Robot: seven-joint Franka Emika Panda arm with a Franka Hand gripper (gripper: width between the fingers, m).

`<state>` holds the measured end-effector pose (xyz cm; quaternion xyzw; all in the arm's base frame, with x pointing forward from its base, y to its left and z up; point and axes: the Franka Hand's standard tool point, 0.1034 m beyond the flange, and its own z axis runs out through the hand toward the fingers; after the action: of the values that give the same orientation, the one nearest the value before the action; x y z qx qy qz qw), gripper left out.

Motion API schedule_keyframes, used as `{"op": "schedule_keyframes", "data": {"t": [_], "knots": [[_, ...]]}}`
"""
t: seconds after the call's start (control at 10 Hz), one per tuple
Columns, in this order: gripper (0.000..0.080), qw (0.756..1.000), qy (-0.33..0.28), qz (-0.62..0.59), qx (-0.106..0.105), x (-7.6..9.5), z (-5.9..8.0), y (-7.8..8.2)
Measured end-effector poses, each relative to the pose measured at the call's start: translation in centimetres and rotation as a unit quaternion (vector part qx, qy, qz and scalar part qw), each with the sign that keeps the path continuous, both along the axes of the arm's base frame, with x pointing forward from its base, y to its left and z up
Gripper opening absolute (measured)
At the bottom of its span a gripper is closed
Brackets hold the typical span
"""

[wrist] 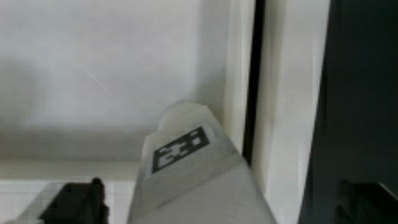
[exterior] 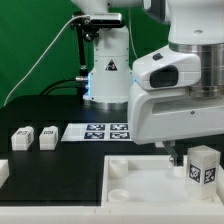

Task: Assemble one leg

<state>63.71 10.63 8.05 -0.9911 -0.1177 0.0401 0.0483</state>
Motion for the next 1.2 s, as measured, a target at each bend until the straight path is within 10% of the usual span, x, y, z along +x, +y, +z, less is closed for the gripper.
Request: {"op": "schedule_keyframes", "data": {"t": [0.4, 0.8, 1.2], "knots": [[0.0649, 0.996, -0.008, 0.094, 0.005, 0.02, -0.02, -0.25], [0.0297, 0.996, -0.009, 0.093, 0.004, 0.07, -0.02, -0.46], [0.0297, 0.997, -0.007, 0.074, 0.002, 0.09, -0.03, -0.58]]}}
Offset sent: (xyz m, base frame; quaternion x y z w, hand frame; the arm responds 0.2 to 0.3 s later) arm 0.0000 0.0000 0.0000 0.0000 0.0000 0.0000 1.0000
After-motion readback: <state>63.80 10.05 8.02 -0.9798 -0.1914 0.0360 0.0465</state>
